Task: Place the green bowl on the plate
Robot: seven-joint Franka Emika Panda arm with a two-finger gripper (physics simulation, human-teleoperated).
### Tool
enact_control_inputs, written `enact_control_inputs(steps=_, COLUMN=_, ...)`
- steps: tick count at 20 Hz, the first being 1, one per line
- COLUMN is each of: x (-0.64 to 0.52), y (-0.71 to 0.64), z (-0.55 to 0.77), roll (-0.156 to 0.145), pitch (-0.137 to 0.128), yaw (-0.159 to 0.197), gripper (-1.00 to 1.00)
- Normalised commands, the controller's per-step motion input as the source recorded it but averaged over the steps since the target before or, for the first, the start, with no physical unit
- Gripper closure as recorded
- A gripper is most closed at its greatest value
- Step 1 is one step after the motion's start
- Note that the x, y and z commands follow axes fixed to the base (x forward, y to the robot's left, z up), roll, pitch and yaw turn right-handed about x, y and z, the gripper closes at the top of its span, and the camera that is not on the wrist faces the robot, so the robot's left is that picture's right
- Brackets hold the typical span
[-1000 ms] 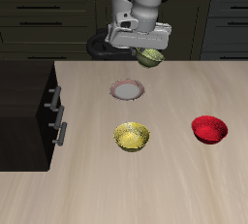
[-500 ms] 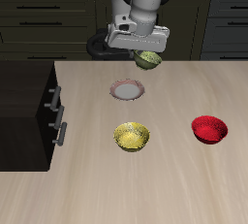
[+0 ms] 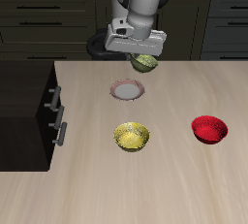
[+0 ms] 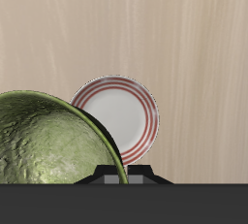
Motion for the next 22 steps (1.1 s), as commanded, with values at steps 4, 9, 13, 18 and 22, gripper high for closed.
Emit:
enact_control_inputs(steps=4, x=0.03, y=0.0, z=-0.09, roll=0.005, pitch=0.007, yaw=0.013, gripper=1.0)
enact_control_inputs(steps=9, x=0.04, y=0.0, z=-0.13, roll=0.003, pitch=0.022, yaw=0.005, gripper=1.0)
enact_control_inputs(steps=13, x=0.03, y=0.01, z=-0.21, roll=0.002, pitch=0.035, yaw=0.011, gripper=1.0)
enact_control_inputs(steps=18, x=0.04, y=0.01, z=-0.25, roll=-0.004, pitch=0.04, yaw=0.017, gripper=1.0)
enact_control_inputs(steps=22, x=0.02, y=0.01, z=-0.17, roll=0.004, pitch=0.027, yaw=0.016, gripper=1.0)
